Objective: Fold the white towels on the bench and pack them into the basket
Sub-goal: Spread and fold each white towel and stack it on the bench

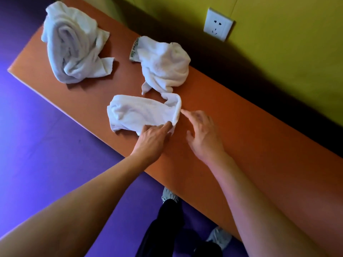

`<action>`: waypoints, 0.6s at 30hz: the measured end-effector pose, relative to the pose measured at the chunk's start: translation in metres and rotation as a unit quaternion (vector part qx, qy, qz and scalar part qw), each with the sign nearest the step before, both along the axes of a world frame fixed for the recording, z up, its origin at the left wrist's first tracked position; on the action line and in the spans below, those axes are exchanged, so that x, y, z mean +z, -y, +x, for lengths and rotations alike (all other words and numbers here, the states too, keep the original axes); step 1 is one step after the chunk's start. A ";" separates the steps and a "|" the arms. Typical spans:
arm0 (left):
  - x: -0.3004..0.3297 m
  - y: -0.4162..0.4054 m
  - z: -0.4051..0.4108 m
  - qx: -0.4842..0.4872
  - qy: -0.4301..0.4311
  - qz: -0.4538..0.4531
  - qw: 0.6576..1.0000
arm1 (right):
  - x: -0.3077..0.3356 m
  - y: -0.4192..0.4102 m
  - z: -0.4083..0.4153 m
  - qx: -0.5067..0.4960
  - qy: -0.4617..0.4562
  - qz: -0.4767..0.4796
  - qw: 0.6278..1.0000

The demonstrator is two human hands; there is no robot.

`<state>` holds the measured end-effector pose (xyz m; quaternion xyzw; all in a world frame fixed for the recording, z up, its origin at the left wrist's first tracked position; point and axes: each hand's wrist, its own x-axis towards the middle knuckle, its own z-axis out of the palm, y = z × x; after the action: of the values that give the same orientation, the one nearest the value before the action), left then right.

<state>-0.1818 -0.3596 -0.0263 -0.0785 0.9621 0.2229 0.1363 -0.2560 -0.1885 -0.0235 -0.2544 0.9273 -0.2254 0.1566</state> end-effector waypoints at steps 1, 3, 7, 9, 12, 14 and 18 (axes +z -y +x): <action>0.012 -0.006 0.006 -0.008 -0.013 0.021 1.000 | 0.003 -0.002 0.000 0.026 0.000 0.018 1.000; 0.033 -0.017 0.019 -0.019 -0.037 0.043 0.998 | 0.011 -0.007 0.001 0.066 0.011 0.037 0.997; 0.070 -0.043 0.041 -0.028 -0.060 0.078 0.995 | 0.023 -0.028 0.008 0.087 -0.010 0.000 0.996; 0.089 -0.057 0.047 -0.002 -0.081 0.096 0.992 | 0.033 -0.048 0.016 0.065 -0.012 -0.015 0.998; 0.120 -0.075 0.051 0.031 -0.115 0.105 0.987 | 0.062 -0.089 0.031 0.004 -0.003 -0.021 1.000; 0.145 -0.093 0.053 0.030 -0.127 0.089 0.987 | 0.090 -0.119 0.039 -0.049 0.010 -0.046 0.998; 0.203 -0.134 0.061 0.060 -0.154 0.100 0.981 | 0.150 -0.177 0.046 -0.158 -0.013 -0.095 0.983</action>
<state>-0.1212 -0.2252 0.1768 -0.0863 0.9380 0.3351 -0.0204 -0.2099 -0.0114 0.1263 -0.1211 0.9321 -0.3312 0.0824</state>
